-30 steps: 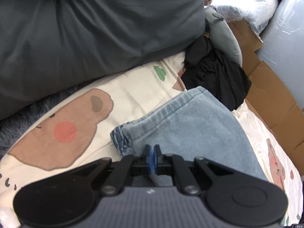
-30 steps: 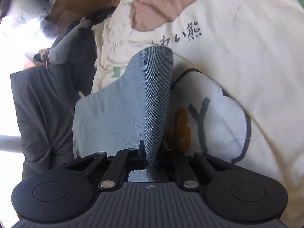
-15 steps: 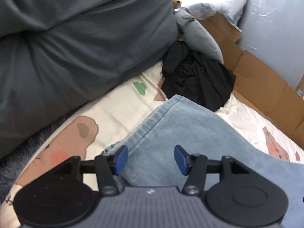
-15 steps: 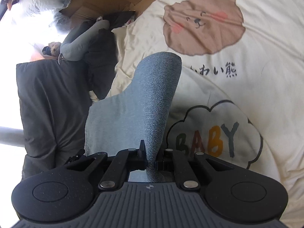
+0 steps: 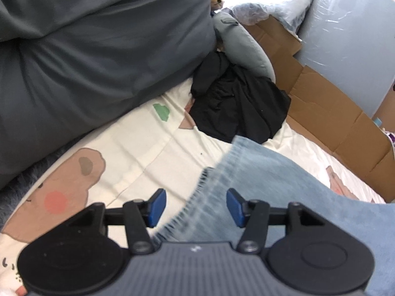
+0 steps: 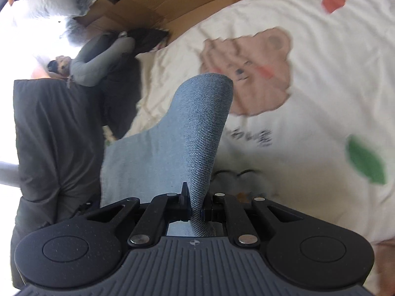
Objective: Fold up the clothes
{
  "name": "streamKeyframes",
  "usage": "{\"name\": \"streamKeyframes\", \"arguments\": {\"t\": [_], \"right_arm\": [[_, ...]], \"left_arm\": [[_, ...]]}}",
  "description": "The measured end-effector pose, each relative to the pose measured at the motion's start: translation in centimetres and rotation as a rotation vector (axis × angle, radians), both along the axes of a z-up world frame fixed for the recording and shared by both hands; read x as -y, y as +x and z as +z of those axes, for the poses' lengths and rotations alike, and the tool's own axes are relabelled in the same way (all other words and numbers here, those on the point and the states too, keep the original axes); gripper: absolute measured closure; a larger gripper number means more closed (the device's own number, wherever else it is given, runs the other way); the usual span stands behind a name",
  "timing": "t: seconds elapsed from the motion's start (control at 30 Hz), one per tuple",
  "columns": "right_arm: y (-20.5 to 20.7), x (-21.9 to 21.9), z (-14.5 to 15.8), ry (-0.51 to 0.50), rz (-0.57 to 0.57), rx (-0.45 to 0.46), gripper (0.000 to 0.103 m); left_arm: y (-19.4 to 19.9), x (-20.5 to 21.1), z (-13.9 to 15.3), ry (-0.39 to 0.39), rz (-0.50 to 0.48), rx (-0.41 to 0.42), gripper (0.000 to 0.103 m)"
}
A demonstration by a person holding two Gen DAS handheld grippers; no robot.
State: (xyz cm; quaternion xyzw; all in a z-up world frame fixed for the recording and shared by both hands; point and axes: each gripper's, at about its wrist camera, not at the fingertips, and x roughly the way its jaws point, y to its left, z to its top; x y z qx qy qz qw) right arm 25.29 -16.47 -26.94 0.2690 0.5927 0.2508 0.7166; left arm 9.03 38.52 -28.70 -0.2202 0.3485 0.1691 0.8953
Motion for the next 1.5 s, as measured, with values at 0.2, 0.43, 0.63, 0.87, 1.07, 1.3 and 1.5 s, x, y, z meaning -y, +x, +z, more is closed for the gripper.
{"name": "streamKeyframes", "arguments": {"t": [0.2, 0.43, 0.63, 0.87, 1.07, 1.3, 1.5], "right_arm": [[2.6, 5.3, 0.3, -0.132, -0.023, 0.011, 0.098], [5.1, 9.1, 1.5, -0.233, -0.007, -0.004, 0.098], [7.3, 9.4, 1.3, -0.303, 0.095, -0.031, 0.098], [7.6, 11.1, -2.9, -0.206, 0.132, -0.005, 0.097], [7.3, 14.6, -7.1, -0.063, 0.080, 0.010, 0.079], [3.0, 17.0, -12.7, 0.177, 0.067, -0.068, 0.046], [-2.2, 19.3, -15.0, 0.319, -0.011, -0.103, 0.045]], "left_arm": [[0.5, 1.5, 0.1, -0.009, -0.054, 0.008, 0.046], [1.1, 3.0, 0.1, -0.026, -0.095, 0.009, 0.046], [1.7, 4.6, 0.1, -0.050, -0.113, 0.016, 0.046], [3.6, 8.1, -0.4, -0.099, -0.213, -0.029, 0.046], [4.3, 11.0, -0.5, -0.135, -0.317, -0.058, 0.043], [4.8, 12.9, -0.7, -0.140, -0.337, -0.097, 0.042], [6.3, 13.4, -1.7, -0.150, -0.312, -0.136, 0.040]]}}
